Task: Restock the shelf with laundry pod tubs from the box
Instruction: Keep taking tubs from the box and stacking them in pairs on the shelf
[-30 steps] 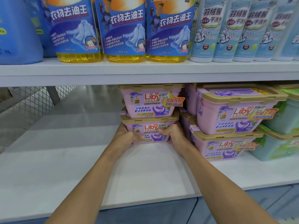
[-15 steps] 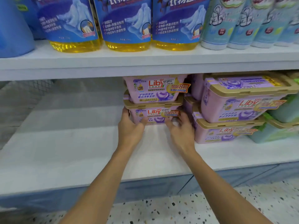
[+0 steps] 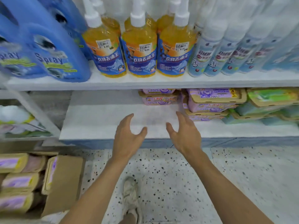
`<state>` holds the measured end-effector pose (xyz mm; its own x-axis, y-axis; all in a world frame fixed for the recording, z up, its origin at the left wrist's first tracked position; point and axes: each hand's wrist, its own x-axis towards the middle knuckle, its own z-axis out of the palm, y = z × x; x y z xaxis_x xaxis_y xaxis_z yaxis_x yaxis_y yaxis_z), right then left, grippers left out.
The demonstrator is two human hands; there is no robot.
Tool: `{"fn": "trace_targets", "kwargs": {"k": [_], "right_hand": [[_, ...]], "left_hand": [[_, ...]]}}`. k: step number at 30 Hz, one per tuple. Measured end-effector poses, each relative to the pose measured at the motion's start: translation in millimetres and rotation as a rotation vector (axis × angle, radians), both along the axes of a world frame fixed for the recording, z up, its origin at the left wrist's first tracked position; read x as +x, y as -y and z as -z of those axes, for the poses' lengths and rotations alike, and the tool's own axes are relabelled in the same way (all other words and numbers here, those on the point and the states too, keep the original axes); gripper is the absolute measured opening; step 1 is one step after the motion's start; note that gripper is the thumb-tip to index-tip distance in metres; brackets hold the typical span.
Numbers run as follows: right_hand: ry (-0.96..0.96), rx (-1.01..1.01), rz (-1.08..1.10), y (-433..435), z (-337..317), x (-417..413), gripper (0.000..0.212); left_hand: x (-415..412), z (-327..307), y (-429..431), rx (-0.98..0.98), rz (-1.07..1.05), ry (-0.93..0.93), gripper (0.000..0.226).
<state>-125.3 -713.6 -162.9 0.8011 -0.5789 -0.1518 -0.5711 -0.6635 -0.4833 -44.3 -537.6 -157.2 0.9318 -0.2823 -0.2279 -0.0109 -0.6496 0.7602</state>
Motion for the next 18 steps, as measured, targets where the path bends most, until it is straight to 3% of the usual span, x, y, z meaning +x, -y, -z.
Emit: {"fn": "trace_targets", "kwargs": {"k": [9,18], "right_hand": [[0.015,0.071,-0.149,-65.2,-109.3,-77.5,0.062],[-0.101,0.036,-0.4,-184.9,-124.5,-83.1,0.064]], "left_hand": [[-89.1,-105.5,-85.6,0.124,-0.096,0.017,0.067],[-129.8,-122.0,-227.8,0.255,-0.256,0.013,0.065]]}}
